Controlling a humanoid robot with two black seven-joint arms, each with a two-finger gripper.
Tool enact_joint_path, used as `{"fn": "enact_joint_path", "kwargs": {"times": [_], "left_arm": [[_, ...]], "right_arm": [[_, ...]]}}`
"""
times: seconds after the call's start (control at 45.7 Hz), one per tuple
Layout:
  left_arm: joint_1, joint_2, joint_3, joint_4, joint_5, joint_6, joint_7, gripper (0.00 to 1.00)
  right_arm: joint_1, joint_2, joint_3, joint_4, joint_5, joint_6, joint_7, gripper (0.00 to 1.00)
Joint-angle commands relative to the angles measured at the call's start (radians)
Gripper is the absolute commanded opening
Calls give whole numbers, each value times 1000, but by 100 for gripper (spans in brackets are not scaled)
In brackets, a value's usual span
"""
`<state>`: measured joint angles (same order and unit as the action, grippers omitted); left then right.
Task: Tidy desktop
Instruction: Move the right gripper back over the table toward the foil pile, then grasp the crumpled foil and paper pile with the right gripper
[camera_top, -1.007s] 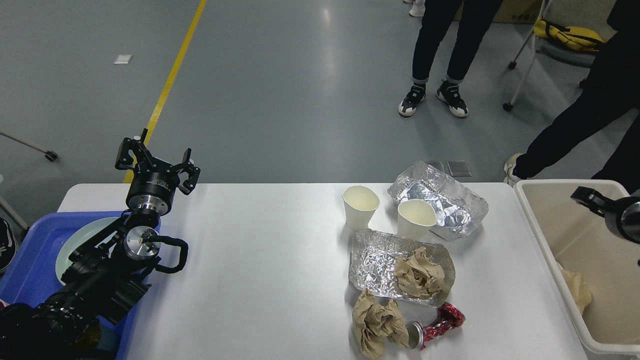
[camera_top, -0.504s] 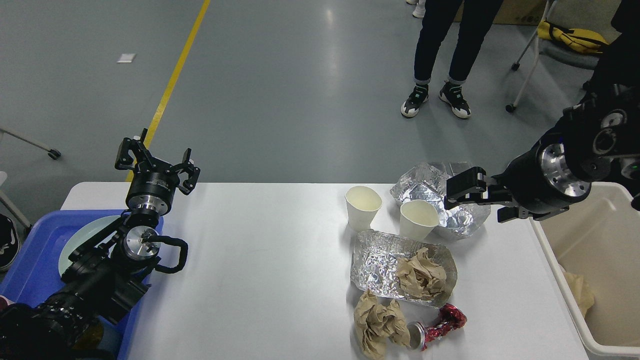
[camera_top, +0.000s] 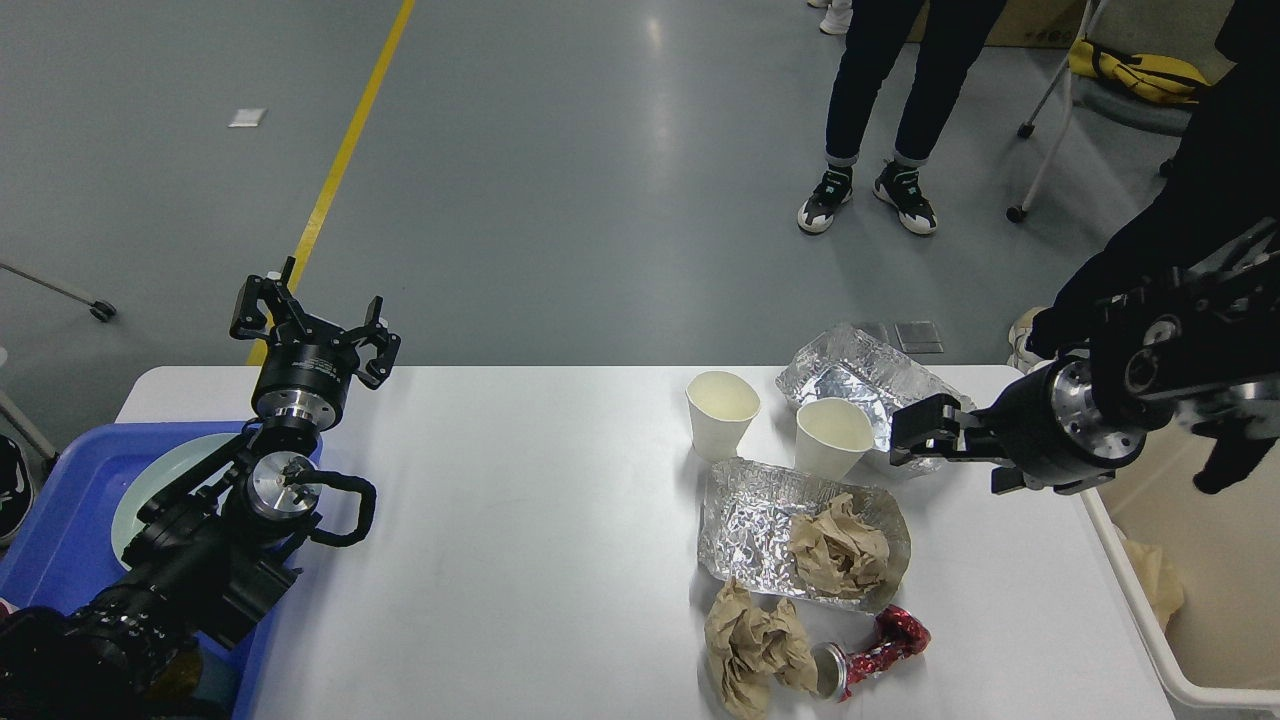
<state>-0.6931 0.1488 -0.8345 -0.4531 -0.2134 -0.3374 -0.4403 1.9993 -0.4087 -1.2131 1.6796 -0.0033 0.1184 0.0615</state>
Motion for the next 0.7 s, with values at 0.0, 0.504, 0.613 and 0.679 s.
{"fn": "enact_joint_path", "kwargs": {"times": [0.0, 0.504, 0.613, 0.679], "left_arm": [[0, 0, 0, 1, -1, 0, 0, 98], [0, 0, 0, -1, 0, 0, 0, 98], [0, 0, 0, -1, 0, 0, 0, 98], [0, 0, 0, -1, 0, 0, 0, 98]], "right_arm": [[-111, 13, 53, -49, 115, -68, -2, 100], [-522, 68, 92, -299, 135, -250, 0, 100], [-563, 77, 92, -320, 134, -259, 1, 100], [-577, 79, 98, -322, 135, -272, 1, 97]]}}
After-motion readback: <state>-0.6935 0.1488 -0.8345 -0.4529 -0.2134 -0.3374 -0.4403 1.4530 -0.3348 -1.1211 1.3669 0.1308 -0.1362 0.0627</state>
